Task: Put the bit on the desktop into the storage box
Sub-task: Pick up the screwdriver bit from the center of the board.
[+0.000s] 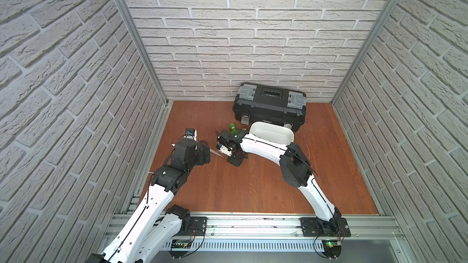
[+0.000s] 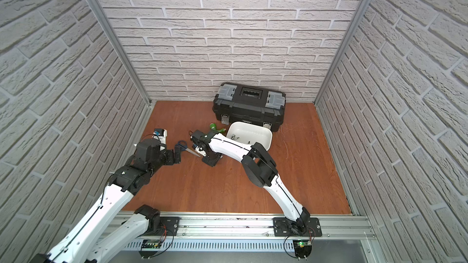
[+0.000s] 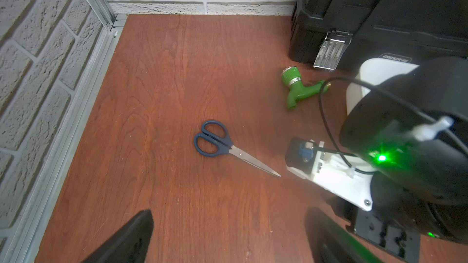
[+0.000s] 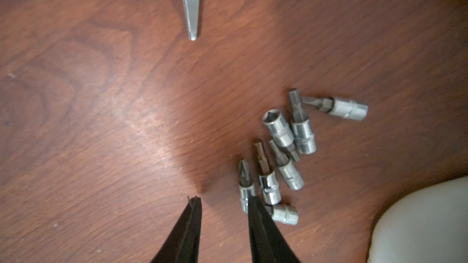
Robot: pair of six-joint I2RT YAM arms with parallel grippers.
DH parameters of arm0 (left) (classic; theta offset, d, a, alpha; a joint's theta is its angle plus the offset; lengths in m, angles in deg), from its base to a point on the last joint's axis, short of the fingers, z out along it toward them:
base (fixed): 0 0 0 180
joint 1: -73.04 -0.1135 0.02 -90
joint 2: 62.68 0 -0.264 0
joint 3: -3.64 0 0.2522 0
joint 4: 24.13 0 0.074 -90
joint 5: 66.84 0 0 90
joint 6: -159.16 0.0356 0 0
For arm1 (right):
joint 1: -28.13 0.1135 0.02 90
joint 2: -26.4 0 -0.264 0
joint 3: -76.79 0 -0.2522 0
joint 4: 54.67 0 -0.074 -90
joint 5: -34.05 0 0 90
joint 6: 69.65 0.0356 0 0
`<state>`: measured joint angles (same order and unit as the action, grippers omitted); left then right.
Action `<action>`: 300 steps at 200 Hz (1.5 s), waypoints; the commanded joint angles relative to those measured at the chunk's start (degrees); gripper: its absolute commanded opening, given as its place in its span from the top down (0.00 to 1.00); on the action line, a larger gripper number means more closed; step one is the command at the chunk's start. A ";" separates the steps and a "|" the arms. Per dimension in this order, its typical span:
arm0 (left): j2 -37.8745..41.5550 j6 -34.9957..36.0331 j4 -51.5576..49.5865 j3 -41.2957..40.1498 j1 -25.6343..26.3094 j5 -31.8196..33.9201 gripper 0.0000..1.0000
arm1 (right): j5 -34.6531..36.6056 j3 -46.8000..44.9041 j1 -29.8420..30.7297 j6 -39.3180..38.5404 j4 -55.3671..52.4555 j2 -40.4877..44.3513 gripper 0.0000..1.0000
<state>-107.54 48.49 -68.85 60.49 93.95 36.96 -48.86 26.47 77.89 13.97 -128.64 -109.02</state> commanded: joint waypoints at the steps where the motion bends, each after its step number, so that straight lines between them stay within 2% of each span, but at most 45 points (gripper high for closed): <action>1: 0.06 0.04 0.55 0.05 -0.43 0.30 0.02 | 0.71 0.91 0.43 0.05 -0.98 -0.56 0.64; 91: -0.14 0.05 0.55 -0.04 -0.43 0.46 0.02 | 2.03 1.46 -0.21 -0.40 -1.00 -1.87 0.65; 112: -0.23 0.09 0.55 -0.05 -0.43 0.50 0.02 | 1.67 1.64 -0.29 -0.48 -1.02 -2.11 0.68; 200: -0.83 0.10 0.73 0.00 -0.43 0.49 0.02 | 0.04 2.52 -0.51 -0.75 -1.83 -3.66 0.69; 235: -1.03 0.07 0.81 0.07 -0.43 0.51 0.02 | -0.92 2.48 -0.45 -0.59 -2.09 -3.63 0.81; 300: -1.10 0.26 0.90 0.12 -0.43 0.51 0.02 | -2.74 2.12 -0.45 -0.13 -1.34 -1.02 0.88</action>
<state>-108.54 48.49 -68.85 60.49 93.92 37.01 -49.60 28.31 77.41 13.49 -129.51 -111.18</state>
